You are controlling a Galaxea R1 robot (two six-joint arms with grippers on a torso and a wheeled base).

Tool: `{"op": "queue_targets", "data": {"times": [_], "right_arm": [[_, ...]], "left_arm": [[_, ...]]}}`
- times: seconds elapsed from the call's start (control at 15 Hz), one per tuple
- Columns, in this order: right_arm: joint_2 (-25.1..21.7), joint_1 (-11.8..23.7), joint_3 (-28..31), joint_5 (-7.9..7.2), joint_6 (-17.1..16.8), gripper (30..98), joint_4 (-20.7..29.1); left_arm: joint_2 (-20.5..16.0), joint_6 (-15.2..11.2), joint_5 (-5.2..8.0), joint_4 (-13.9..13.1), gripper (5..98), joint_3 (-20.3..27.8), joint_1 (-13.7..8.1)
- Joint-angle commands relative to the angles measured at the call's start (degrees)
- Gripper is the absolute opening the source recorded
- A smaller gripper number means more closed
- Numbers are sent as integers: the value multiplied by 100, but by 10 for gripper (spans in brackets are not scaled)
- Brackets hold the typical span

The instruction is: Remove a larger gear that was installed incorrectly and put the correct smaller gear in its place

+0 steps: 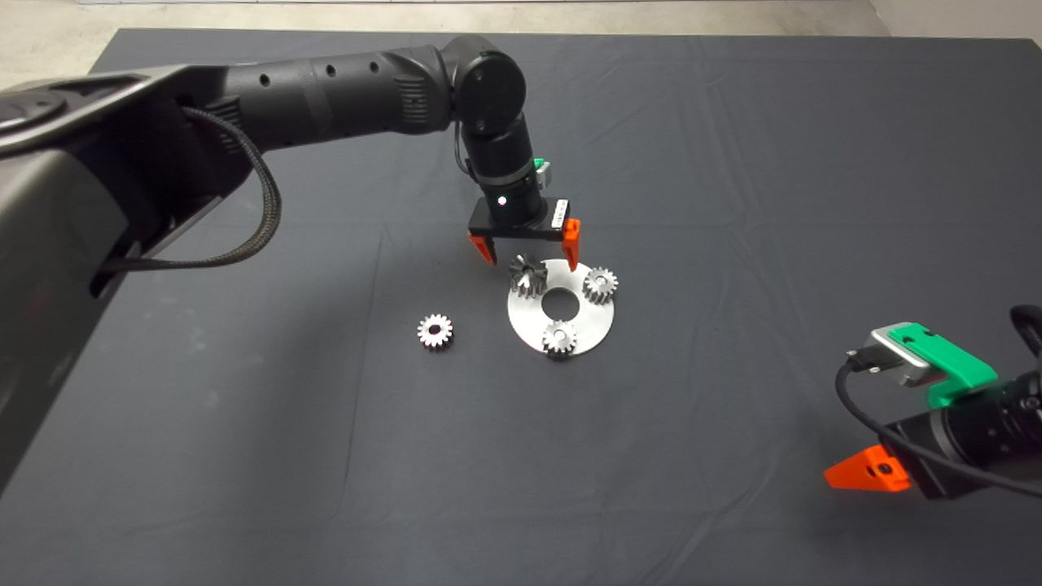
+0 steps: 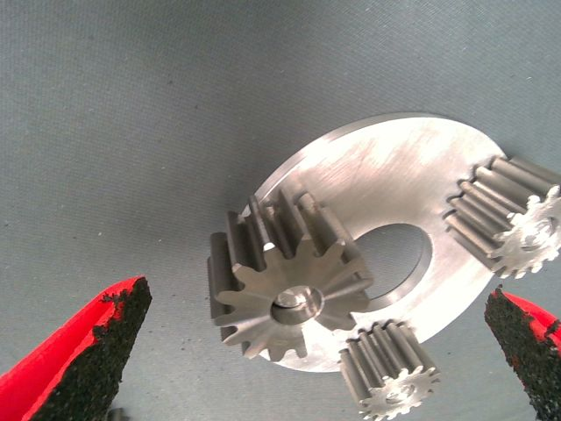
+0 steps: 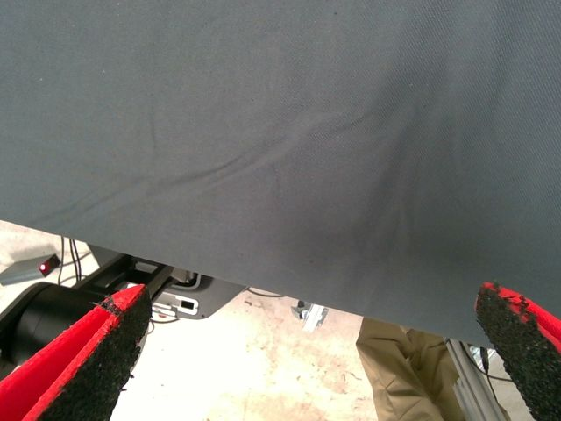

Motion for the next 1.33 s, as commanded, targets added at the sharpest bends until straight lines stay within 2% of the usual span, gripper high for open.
{"op": "queue_targets", "data": {"times": [0.0,0.13,0.53,0.8,1.0,1.27], "right_arm": [[-29,110,31,-6,-1,978,167],[-29,110,24,-6,-1,978,164],[-21,110,22,-6,-1,978,164],[-38,110,22,-6,-1,978,164],[-47,110,22,-15,-1,978,164],[-47,110,13,-15,-1,978,164]], "left_arm": [[22,29,-58,-77,976,-37,-77],[22,29,-85,-77,976,-20,-42],[22,29,-58,-77,976,7,-42],[22,11,-2,-68,976,63,-33],[22,-24,109,-68,976,100,7],[22,-68,100,-94,976,150,52]]}}
